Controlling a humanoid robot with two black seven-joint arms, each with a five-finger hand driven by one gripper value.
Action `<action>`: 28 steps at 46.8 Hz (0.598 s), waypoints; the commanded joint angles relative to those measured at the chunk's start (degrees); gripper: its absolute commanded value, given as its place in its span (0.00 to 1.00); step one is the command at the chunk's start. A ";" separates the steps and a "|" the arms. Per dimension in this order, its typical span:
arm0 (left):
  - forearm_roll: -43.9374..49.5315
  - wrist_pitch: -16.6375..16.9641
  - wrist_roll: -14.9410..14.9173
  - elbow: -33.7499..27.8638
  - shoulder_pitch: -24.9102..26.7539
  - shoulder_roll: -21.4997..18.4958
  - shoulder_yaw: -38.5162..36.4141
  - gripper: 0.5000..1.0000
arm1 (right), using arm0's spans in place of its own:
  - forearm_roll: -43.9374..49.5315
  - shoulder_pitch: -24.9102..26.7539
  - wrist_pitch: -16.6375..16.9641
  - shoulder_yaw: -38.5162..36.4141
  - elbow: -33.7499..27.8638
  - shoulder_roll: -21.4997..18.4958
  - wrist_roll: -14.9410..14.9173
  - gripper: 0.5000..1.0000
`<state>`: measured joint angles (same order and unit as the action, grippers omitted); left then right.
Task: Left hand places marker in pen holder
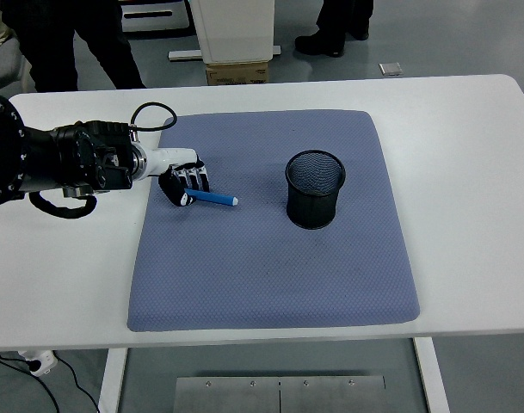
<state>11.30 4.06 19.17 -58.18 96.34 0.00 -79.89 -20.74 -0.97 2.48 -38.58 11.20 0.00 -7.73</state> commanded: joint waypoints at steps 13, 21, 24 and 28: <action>0.03 -0.01 -0.01 -0.01 -0.46 0.00 0.00 0.19 | 0.00 0.00 0.06 0.00 0.05 0.00 0.00 1.00; 0.03 -0.01 -0.01 -0.01 -0.37 0.00 0.00 0.19 | 0.00 0.00 -0.02 0.00 -0.04 0.00 0.00 1.00; 0.03 -0.01 -0.01 -0.01 -0.37 0.00 0.00 0.19 | 0.00 0.00 -0.02 0.00 -0.04 0.00 0.00 1.00; 0.03 -0.01 -0.01 -0.01 -0.28 0.00 0.00 0.19 | 0.00 0.00 -0.02 0.00 -0.04 0.00 0.00 1.00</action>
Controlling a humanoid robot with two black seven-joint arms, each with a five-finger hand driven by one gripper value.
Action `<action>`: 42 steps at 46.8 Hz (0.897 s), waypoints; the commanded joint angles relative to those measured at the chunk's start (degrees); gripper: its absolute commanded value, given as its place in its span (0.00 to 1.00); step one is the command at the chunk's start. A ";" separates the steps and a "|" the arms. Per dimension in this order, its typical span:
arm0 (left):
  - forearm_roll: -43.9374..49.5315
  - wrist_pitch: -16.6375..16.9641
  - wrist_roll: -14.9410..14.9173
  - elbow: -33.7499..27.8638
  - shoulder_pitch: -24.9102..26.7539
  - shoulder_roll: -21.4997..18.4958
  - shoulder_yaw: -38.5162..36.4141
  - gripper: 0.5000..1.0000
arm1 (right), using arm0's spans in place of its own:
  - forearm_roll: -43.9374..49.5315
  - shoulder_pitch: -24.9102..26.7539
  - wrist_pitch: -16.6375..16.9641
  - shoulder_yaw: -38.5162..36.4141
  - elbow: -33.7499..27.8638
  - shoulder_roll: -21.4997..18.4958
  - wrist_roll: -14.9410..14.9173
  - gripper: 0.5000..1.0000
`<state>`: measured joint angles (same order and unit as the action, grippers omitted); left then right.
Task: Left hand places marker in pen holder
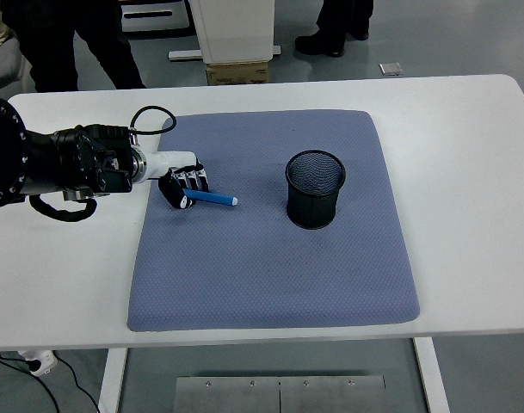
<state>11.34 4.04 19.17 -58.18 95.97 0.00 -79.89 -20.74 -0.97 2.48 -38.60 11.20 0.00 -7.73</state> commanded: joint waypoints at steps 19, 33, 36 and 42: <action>0.00 0.00 -0.01 0.00 0.19 0.00 -0.09 0.03 | 0.00 0.00 -0.02 0.02 0.05 0.00 0.00 1.00; -0.18 0.00 -0.01 0.09 0.36 0.00 -0.53 0.00 | 0.00 0.00 0.07 0.02 -0.04 0.00 0.00 1.00; -0.18 -0.08 -0.01 0.09 0.36 0.00 -0.53 0.00 | 0.00 0.00 -0.02 0.02 0.05 0.00 0.00 1.00; -0.18 -0.52 -0.01 0.09 0.54 0.00 -0.53 0.00 | 0.00 0.00 -0.02 0.02 0.05 0.00 0.00 1.00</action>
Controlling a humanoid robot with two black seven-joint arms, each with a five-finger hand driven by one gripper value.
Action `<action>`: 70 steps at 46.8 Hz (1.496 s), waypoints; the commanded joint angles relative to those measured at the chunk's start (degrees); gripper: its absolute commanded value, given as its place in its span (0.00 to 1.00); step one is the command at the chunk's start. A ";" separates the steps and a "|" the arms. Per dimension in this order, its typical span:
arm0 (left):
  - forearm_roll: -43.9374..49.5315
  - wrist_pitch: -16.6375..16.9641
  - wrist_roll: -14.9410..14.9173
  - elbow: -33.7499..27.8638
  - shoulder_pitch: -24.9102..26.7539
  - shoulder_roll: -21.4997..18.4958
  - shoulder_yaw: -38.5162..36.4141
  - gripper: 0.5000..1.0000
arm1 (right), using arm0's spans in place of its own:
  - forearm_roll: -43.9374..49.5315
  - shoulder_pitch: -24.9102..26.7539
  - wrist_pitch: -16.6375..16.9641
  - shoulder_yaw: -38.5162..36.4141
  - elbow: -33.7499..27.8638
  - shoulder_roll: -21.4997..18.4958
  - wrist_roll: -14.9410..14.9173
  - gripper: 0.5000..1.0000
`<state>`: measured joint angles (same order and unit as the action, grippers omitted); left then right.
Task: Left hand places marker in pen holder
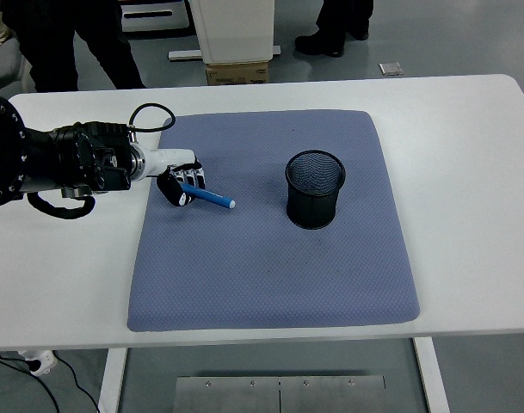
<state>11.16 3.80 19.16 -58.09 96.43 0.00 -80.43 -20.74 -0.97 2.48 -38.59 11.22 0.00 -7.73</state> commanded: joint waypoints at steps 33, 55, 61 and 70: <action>0.18 0.06 0.17 -0.09 -0.36 0.00 0.10 0.00 | 0.00 0.00 -0.02 0.01 -0.05 0.00 0.00 1.00; 0.18 2.70 0.17 0.00 -0.28 0.00 0.10 0.50 | 0.00 0.00 0.07 0.01 0.03 0.00 0.00 1.00; 0.18 2.79 0.17 0.00 -0.28 0.00 0.10 0.49 | 0.00 0.00 0.06 0.01 -0.05 0.00 0.00 1.00; 0.18 3.14 0.17 0.00 -0.28 0.00 0.10 0.39 | 0.00 0.00 -0.02 0.01 0.03 0.00 0.00 1.00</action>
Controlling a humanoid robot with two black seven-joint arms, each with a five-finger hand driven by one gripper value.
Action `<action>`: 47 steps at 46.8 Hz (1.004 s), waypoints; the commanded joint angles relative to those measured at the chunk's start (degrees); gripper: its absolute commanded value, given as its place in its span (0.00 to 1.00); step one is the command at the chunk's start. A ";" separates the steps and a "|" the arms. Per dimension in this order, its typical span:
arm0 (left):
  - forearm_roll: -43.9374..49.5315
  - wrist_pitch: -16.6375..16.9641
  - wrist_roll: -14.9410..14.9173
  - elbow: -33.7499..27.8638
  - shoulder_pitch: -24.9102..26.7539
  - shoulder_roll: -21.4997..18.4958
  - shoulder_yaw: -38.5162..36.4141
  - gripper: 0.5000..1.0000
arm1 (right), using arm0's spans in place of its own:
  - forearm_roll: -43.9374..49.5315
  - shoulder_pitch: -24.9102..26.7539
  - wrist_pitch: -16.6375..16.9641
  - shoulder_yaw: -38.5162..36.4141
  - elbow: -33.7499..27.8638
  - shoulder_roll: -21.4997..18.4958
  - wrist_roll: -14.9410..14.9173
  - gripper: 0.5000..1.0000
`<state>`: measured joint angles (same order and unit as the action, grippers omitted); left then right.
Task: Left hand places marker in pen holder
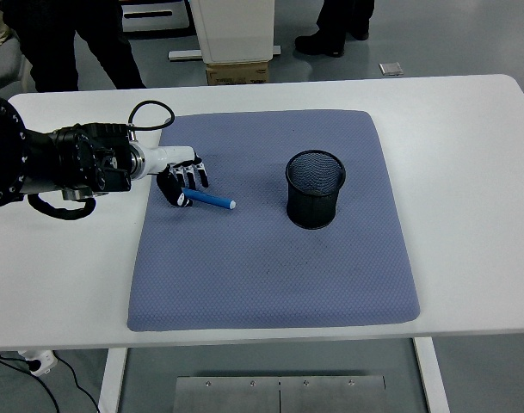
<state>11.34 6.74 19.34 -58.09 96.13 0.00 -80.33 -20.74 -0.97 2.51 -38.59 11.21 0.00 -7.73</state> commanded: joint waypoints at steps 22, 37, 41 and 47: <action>0.00 0.20 0.00 -0.09 0.37 0.00 0.00 0.14 | 0.00 0.00 -0.05 0.01 -0.04 0.00 0.00 1.00; -0.18 0.11 0.00 -0.09 0.28 0.00 0.00 0.14 | 0.00 0.00 -0.05 -0.08 0.04 0.00 0.00 1.00; -0.18 -0.06 0.00 -0.18 0.28 0.00 0.00 0.00 | 0.00 0.00 -0.05 0.01 0.04 0.00 0.00 1.00; -0.18 -0.94 0.00 -0.26 0.55 0.00 0.00 0.00 | 0.00 0.00 -0.05 0.01 -0.04 0.00 0.00 1.00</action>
<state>11.17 6.06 19.34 -58.26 96.49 0.00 -80.33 -20.74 -0.97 2.50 -38.59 11.22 0.00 -7.73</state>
